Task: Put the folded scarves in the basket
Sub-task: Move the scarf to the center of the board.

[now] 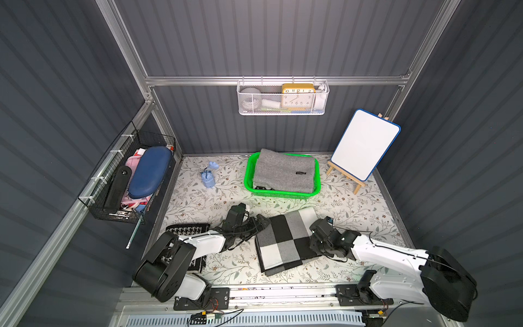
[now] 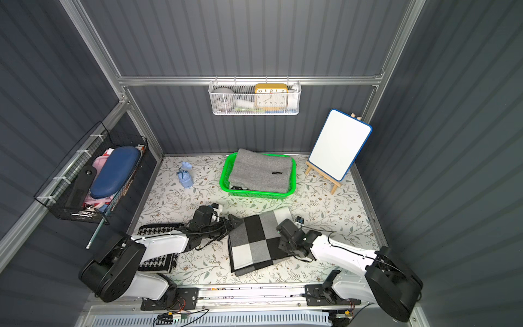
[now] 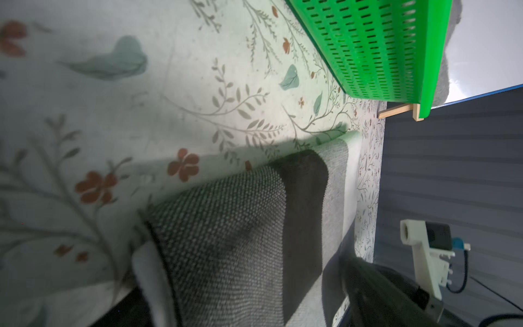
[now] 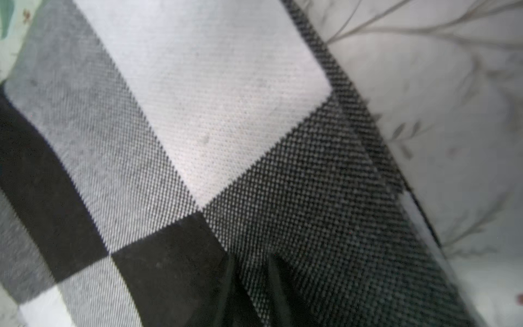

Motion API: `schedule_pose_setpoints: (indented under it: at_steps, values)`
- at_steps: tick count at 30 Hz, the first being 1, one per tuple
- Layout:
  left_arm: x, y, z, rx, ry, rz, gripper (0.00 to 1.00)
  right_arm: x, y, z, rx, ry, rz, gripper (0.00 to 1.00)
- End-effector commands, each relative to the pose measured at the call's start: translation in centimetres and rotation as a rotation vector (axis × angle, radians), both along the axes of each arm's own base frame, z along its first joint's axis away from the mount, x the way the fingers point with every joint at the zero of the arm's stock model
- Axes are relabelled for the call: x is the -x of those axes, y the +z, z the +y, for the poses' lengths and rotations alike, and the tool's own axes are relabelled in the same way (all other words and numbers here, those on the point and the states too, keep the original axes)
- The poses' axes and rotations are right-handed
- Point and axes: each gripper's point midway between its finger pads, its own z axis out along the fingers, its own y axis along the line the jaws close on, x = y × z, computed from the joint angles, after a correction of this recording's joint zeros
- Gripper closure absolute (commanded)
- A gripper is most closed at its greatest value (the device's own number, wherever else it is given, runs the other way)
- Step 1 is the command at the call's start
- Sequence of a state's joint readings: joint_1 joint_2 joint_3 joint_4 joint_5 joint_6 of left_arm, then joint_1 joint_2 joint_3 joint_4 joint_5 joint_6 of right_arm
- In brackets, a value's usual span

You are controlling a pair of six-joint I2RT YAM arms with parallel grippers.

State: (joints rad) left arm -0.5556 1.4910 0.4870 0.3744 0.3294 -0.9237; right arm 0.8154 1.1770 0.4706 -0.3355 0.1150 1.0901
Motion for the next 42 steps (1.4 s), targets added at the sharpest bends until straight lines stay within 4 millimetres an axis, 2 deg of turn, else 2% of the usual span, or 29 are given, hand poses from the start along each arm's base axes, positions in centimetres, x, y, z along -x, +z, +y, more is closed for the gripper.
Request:
schedule_pose_setpoints:
  at_steps: [1,4,6,9,11,15,18,22,28,36,42]
  values:
    - [0.1,-3.0,0.2,-0.094,-0.027,0.07,0.06,4.6,-2.3,-0.5,-0.011,-0.035,0.141,0.75]
    - [-1.7,-2.4,0.1,-0.143,-0.017,0.026,0.06,5.1,-1.4,-0.3,-0.024,-0.024,0.108,0.73]
    - [-2.7,-1.3,0.1,-0.164,-0.011,-0.018,0.05,5.0,-0.7,-1.1,-0.004,-0.023,0.079,0.69]
    - [-3.4,0.2,0.5,-0.191,0.011,-0.06,0.03,3.7,1.0,-2.4,0.033,-0.039,-0.027,0.59]
    - [-3.3,1.0,1.2,-0.206,0.034,-0.078,0.03,2.8,2.0,-3.0,0.022,-0.059,-0.073,0.46]
    - [-2.4,2.1,2.6,-0.226,0.057,-0.112,0.01,1.1,2.8,-3.5,-0.127,-0.092,-0.083,0.4]
    - [-1.3,2.6,3.2,-0.215,0.057,-0.125,0.01,-0.2,3.2,-5.2,-0.162,-0.142,-0.096,0.35]
    - [-0.2,2.4,3.5,-0.212,0.041,-0.117,0.01,-1.5,3.2,-6.5,-0.13,-0.151,-0.082,0.31]
    - [0.4,1.6,3.4,-0.202,0.019,-0.104,0.05,-3.8,2.6,-5.8,-0.159,-0.126,-0.059,0.31]
    - [0.6,-0.2,3.0,-0.204,-0.005,-0.066,0.1,-5.3,1.7,-5.9,-0.135,-0.128,-0.036,0.31]
    - [0.7,-1.1,3.0,-0.215,-0.007,-0.045,0.14,-5.5,0.9,-5.8,-0.118,-0.11,0.004,0.31]
